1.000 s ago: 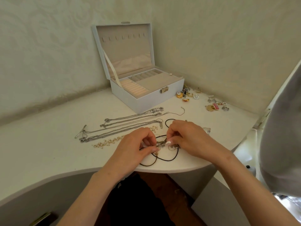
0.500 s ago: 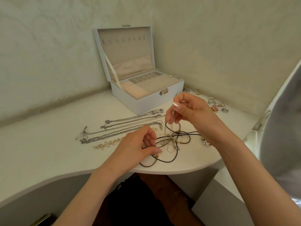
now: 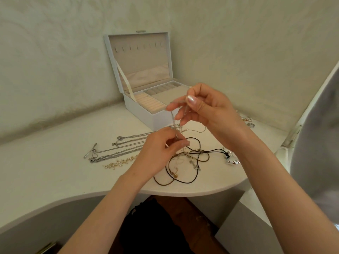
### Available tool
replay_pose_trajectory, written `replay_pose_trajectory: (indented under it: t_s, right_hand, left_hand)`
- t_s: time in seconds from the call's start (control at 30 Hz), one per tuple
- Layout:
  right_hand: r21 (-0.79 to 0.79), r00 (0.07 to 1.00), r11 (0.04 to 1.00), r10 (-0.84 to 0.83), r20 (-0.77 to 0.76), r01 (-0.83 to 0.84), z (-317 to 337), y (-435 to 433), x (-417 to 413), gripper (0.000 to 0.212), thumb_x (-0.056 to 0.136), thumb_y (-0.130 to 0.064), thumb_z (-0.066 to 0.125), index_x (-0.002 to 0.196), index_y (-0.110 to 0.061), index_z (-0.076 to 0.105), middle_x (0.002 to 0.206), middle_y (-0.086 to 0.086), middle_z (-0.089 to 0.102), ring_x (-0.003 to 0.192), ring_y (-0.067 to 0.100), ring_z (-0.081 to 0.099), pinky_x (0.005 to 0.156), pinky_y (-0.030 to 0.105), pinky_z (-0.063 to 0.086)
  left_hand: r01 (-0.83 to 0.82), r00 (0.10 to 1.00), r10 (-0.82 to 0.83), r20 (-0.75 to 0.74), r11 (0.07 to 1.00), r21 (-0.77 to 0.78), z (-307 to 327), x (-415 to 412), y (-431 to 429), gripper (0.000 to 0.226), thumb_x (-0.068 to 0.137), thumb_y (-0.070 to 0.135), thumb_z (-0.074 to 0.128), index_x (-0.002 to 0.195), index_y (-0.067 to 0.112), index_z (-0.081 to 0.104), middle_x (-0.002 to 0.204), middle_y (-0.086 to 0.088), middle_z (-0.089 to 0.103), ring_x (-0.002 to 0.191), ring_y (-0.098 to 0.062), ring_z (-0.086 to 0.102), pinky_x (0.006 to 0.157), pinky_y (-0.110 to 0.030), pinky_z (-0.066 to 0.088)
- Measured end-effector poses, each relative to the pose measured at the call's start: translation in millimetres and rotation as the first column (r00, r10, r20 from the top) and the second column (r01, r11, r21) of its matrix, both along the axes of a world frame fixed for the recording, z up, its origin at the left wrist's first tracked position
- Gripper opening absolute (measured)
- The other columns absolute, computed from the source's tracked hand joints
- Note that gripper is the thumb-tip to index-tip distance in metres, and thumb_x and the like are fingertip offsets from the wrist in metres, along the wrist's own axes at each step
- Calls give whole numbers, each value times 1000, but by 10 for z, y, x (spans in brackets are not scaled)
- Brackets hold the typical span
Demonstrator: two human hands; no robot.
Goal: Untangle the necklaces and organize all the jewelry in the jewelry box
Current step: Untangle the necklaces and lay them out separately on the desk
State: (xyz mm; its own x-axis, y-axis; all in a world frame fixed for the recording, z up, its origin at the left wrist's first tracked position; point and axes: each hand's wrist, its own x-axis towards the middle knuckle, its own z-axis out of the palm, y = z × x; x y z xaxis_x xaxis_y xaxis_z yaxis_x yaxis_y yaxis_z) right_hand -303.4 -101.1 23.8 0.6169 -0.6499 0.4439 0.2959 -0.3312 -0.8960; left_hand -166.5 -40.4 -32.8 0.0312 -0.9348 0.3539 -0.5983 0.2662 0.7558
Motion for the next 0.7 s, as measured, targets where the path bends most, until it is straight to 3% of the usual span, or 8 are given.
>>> replay_pose_trajectory:
  t_s: [0.13,0.27,0.37,0.47,0.57,0.7]
  right_hand:
    - [-26,1000,999,-20,-5,20,16,-8,16,10,93,-9,48,83,-9,49,96,16,69,71,19,63,65,29,52]
    - [-129,966,974,-203,-159,184,-127,-23,7,6,89,-6,59,86,-10,57,95,8,70,79,14,62,70,27,52]
    - [-168,931,957,-274,-242,238,-294,-15,-87,16,81,-6,70,89,-15,59,90,-4,65,78,10,57,73,29,47]
    - [-131,924,980,-186,-333,150,-435,44,-182,26,77,2,72,91,-16,60,83,-16,63,75,8,56,71,31,45]
    - [-114,923,976,-214,-320,186,-533,70,-169,33,73,4,74,91,-18,58,78,-16,64,70,7,56,67,28,44]
    - [-117,915,968,-246,-321,220,-611,77,-123,26,69,-1,78,78,-20,62,70,-13,62,65,7,53,66,26,44]
  left_hand:
    - [18,991,-13,-132,999,38,48,9,-14,16,90,15,59,81,11,72,69,4,62,56,-2,56,55,-16,45]
    - [91,918,-50,-393,992,87,83,32,1,20,92,8,53,81,5,69,63,2,64,55,-9,61,53,-18,48]
    - [106,850,-52,-524,991,75,84,60,27,19,91,7,52,83,0,68,61,1,64,54,-9,60,53,-17,48]
    - [112,815,-51,-577,991,71,73,78,37,19,91,7,51,82,2,67,59,3,63,53,-8,59,53,-16,48]
    - [123,796,-47,-603,989,85,52,66,42,20,91,8,52,80,3,67,59,3,62,54,-7,57,53,-16,47]
    - [132,782,-44,-622,987,96,46,55,36,19,89,13,53,80,5,68,59,4,60,54,-6,53,53,-16,44]
